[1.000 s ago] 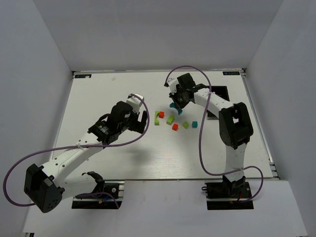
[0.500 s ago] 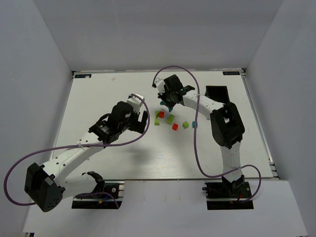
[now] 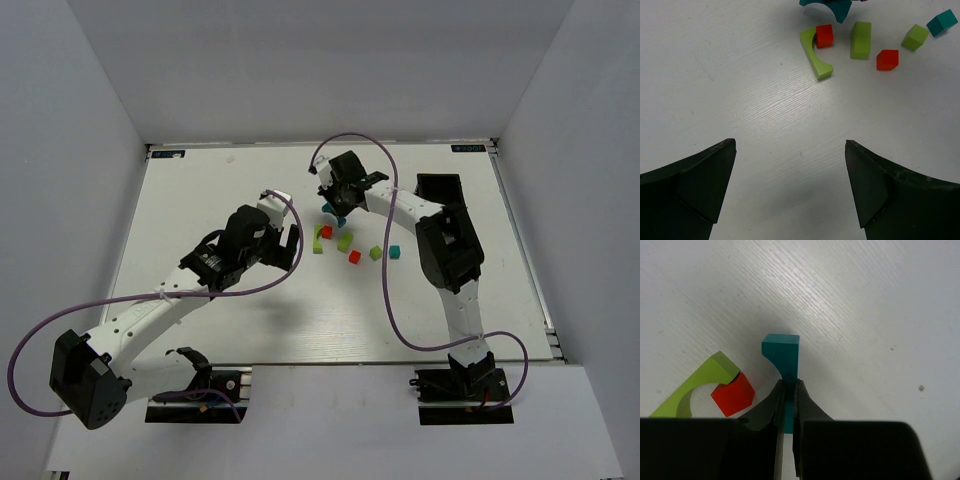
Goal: Build the wood block tower
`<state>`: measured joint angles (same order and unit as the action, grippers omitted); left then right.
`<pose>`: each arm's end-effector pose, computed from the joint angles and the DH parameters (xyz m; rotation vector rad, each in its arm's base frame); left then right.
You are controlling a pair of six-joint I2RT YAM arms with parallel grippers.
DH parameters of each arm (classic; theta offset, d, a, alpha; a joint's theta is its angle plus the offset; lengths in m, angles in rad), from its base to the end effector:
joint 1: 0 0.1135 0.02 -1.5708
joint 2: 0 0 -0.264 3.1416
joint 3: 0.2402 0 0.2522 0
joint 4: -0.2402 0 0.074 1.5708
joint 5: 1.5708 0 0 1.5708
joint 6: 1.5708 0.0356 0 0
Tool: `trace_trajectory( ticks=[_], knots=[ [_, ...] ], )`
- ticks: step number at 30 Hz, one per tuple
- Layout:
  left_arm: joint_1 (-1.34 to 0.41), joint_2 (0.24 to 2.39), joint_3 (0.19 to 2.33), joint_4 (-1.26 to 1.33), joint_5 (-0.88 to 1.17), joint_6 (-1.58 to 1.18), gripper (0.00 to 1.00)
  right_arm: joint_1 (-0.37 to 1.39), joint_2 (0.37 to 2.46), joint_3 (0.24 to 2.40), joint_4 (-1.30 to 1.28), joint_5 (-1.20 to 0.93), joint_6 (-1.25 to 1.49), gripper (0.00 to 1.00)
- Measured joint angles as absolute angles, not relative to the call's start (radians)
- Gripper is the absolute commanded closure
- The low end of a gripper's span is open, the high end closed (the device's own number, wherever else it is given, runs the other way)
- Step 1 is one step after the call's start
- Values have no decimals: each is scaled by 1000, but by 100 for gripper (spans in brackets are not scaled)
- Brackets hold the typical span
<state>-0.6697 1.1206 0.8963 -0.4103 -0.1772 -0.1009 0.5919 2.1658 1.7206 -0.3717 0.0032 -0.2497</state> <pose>0.1961 -0.1472 0.2906 0.5229 2.1410 -0.2371 0.4066 0.2732 0.2009 -0.9763 2.1853 0.1575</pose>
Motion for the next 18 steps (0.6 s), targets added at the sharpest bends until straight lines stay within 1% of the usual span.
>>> trace_trajectory(
  ticks=[9, 18],
  knots=[
    [-670, 1121, 896, -410, -181, -101, 0, 591, 2171, 1716, -411, -40, -205, 100],
    [-670, 1120, 896, -410, -183, -101, 0, 591, 2152, 1637, -393, -13, -124, 100]
  ],
)
